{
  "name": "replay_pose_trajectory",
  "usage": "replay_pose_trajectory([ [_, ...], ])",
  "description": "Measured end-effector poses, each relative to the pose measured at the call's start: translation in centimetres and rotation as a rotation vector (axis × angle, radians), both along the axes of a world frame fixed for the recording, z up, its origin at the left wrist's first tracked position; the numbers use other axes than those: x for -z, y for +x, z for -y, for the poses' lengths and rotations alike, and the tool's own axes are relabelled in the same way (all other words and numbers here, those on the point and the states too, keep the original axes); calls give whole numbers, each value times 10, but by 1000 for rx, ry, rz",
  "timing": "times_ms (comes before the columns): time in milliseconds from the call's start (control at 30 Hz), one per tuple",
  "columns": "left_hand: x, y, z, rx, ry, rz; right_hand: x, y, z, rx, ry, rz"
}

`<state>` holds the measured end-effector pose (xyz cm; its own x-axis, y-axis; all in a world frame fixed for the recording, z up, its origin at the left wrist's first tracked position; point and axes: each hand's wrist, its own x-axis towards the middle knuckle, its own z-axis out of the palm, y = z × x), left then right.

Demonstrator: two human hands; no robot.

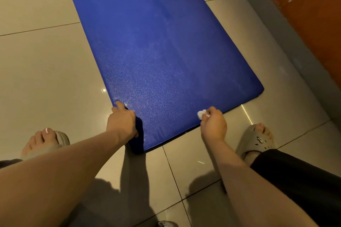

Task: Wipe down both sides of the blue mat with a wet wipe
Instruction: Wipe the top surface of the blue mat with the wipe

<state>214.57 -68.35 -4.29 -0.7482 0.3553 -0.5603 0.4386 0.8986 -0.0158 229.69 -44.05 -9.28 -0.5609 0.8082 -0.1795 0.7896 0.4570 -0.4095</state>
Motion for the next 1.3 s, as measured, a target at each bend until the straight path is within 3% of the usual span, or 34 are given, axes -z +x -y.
replay_pose_trajectory([
  [100,0,0,-1,9,3,2,5,7,61,-189,22,-3],
  [267,2,2,2,5,31,-14,5,12,119,-702,47,15],
  [333,3,2,3,6,37,-16,7,10,97,-653,79,-8],
  [467,5,2,4,5,31,-19,6,14,21,-143,24,-1],
  [567,7,1,3,5,18,-20,6,17,12,-46,26,7],
  [667,8,0,2,6,-8,-12,5,12,61,-138,27,-26],
  [800,10,-3,2,12,-11,-17,4,0,146,-557,6,-21],
  [933,17,-3,18,-7,120,-20,-1,-5,148,-784,63,-8],
  [1067,23,-2,41,8,239,-20,-2,-18,78,-512,140,75],
  [1167,21,-2,56,26,275,-11,-1,-23,74,-357,130,59],
  [1300,20,2,80,-128,323,-21,0,-25,148,-512,41,9],
])
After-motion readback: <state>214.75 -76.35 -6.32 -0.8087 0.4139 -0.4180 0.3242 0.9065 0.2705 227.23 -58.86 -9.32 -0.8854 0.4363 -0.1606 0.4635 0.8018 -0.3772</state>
